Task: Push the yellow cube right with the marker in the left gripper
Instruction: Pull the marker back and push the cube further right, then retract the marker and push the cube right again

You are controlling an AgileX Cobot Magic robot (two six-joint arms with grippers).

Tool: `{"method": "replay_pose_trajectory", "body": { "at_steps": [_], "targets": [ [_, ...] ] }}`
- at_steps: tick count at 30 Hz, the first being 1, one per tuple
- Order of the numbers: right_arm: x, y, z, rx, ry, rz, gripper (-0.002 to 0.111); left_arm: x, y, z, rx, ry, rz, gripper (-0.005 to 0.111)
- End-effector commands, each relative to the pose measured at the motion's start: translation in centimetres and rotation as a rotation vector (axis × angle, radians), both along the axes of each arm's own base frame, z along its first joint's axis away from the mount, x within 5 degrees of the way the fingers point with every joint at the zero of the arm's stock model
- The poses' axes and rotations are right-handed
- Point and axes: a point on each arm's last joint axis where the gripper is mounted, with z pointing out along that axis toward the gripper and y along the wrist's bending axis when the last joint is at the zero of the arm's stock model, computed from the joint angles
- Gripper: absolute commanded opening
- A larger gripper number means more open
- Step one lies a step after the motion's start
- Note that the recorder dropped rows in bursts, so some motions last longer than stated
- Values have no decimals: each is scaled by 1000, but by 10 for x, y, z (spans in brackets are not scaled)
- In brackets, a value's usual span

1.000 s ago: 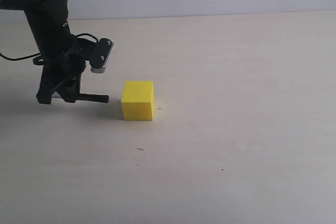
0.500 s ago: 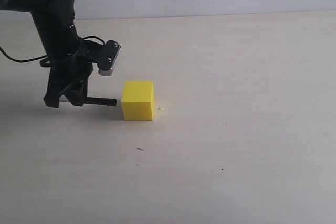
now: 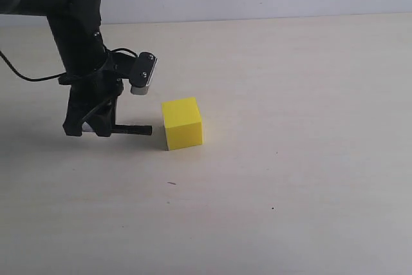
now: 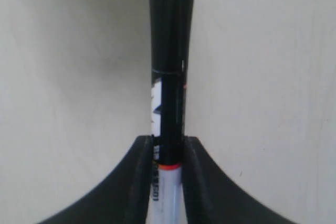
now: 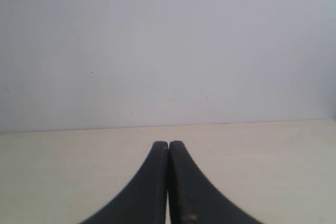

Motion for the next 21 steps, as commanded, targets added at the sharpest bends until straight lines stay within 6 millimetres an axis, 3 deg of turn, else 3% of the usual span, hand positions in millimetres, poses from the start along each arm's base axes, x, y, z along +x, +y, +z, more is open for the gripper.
{"method": "replay_pose_trajectory", "body": {
  "at_steps": [1,7,14,21],
  "targets": [
    [0,0,-1,-4,-6,-5,0,2,2,6,-4,-15,33,0],
    [0,0,-1,-2,-6,-5,0,7,-5,6,-60,-72,102,0],
    [0,0,-1,-2,-6,-5,0,4,-23,6,-104,-119,70,0],
    [0,0,-1,-4,-6,-5,0,7,-11,7,-55,-115,60,0]
  ]
}}
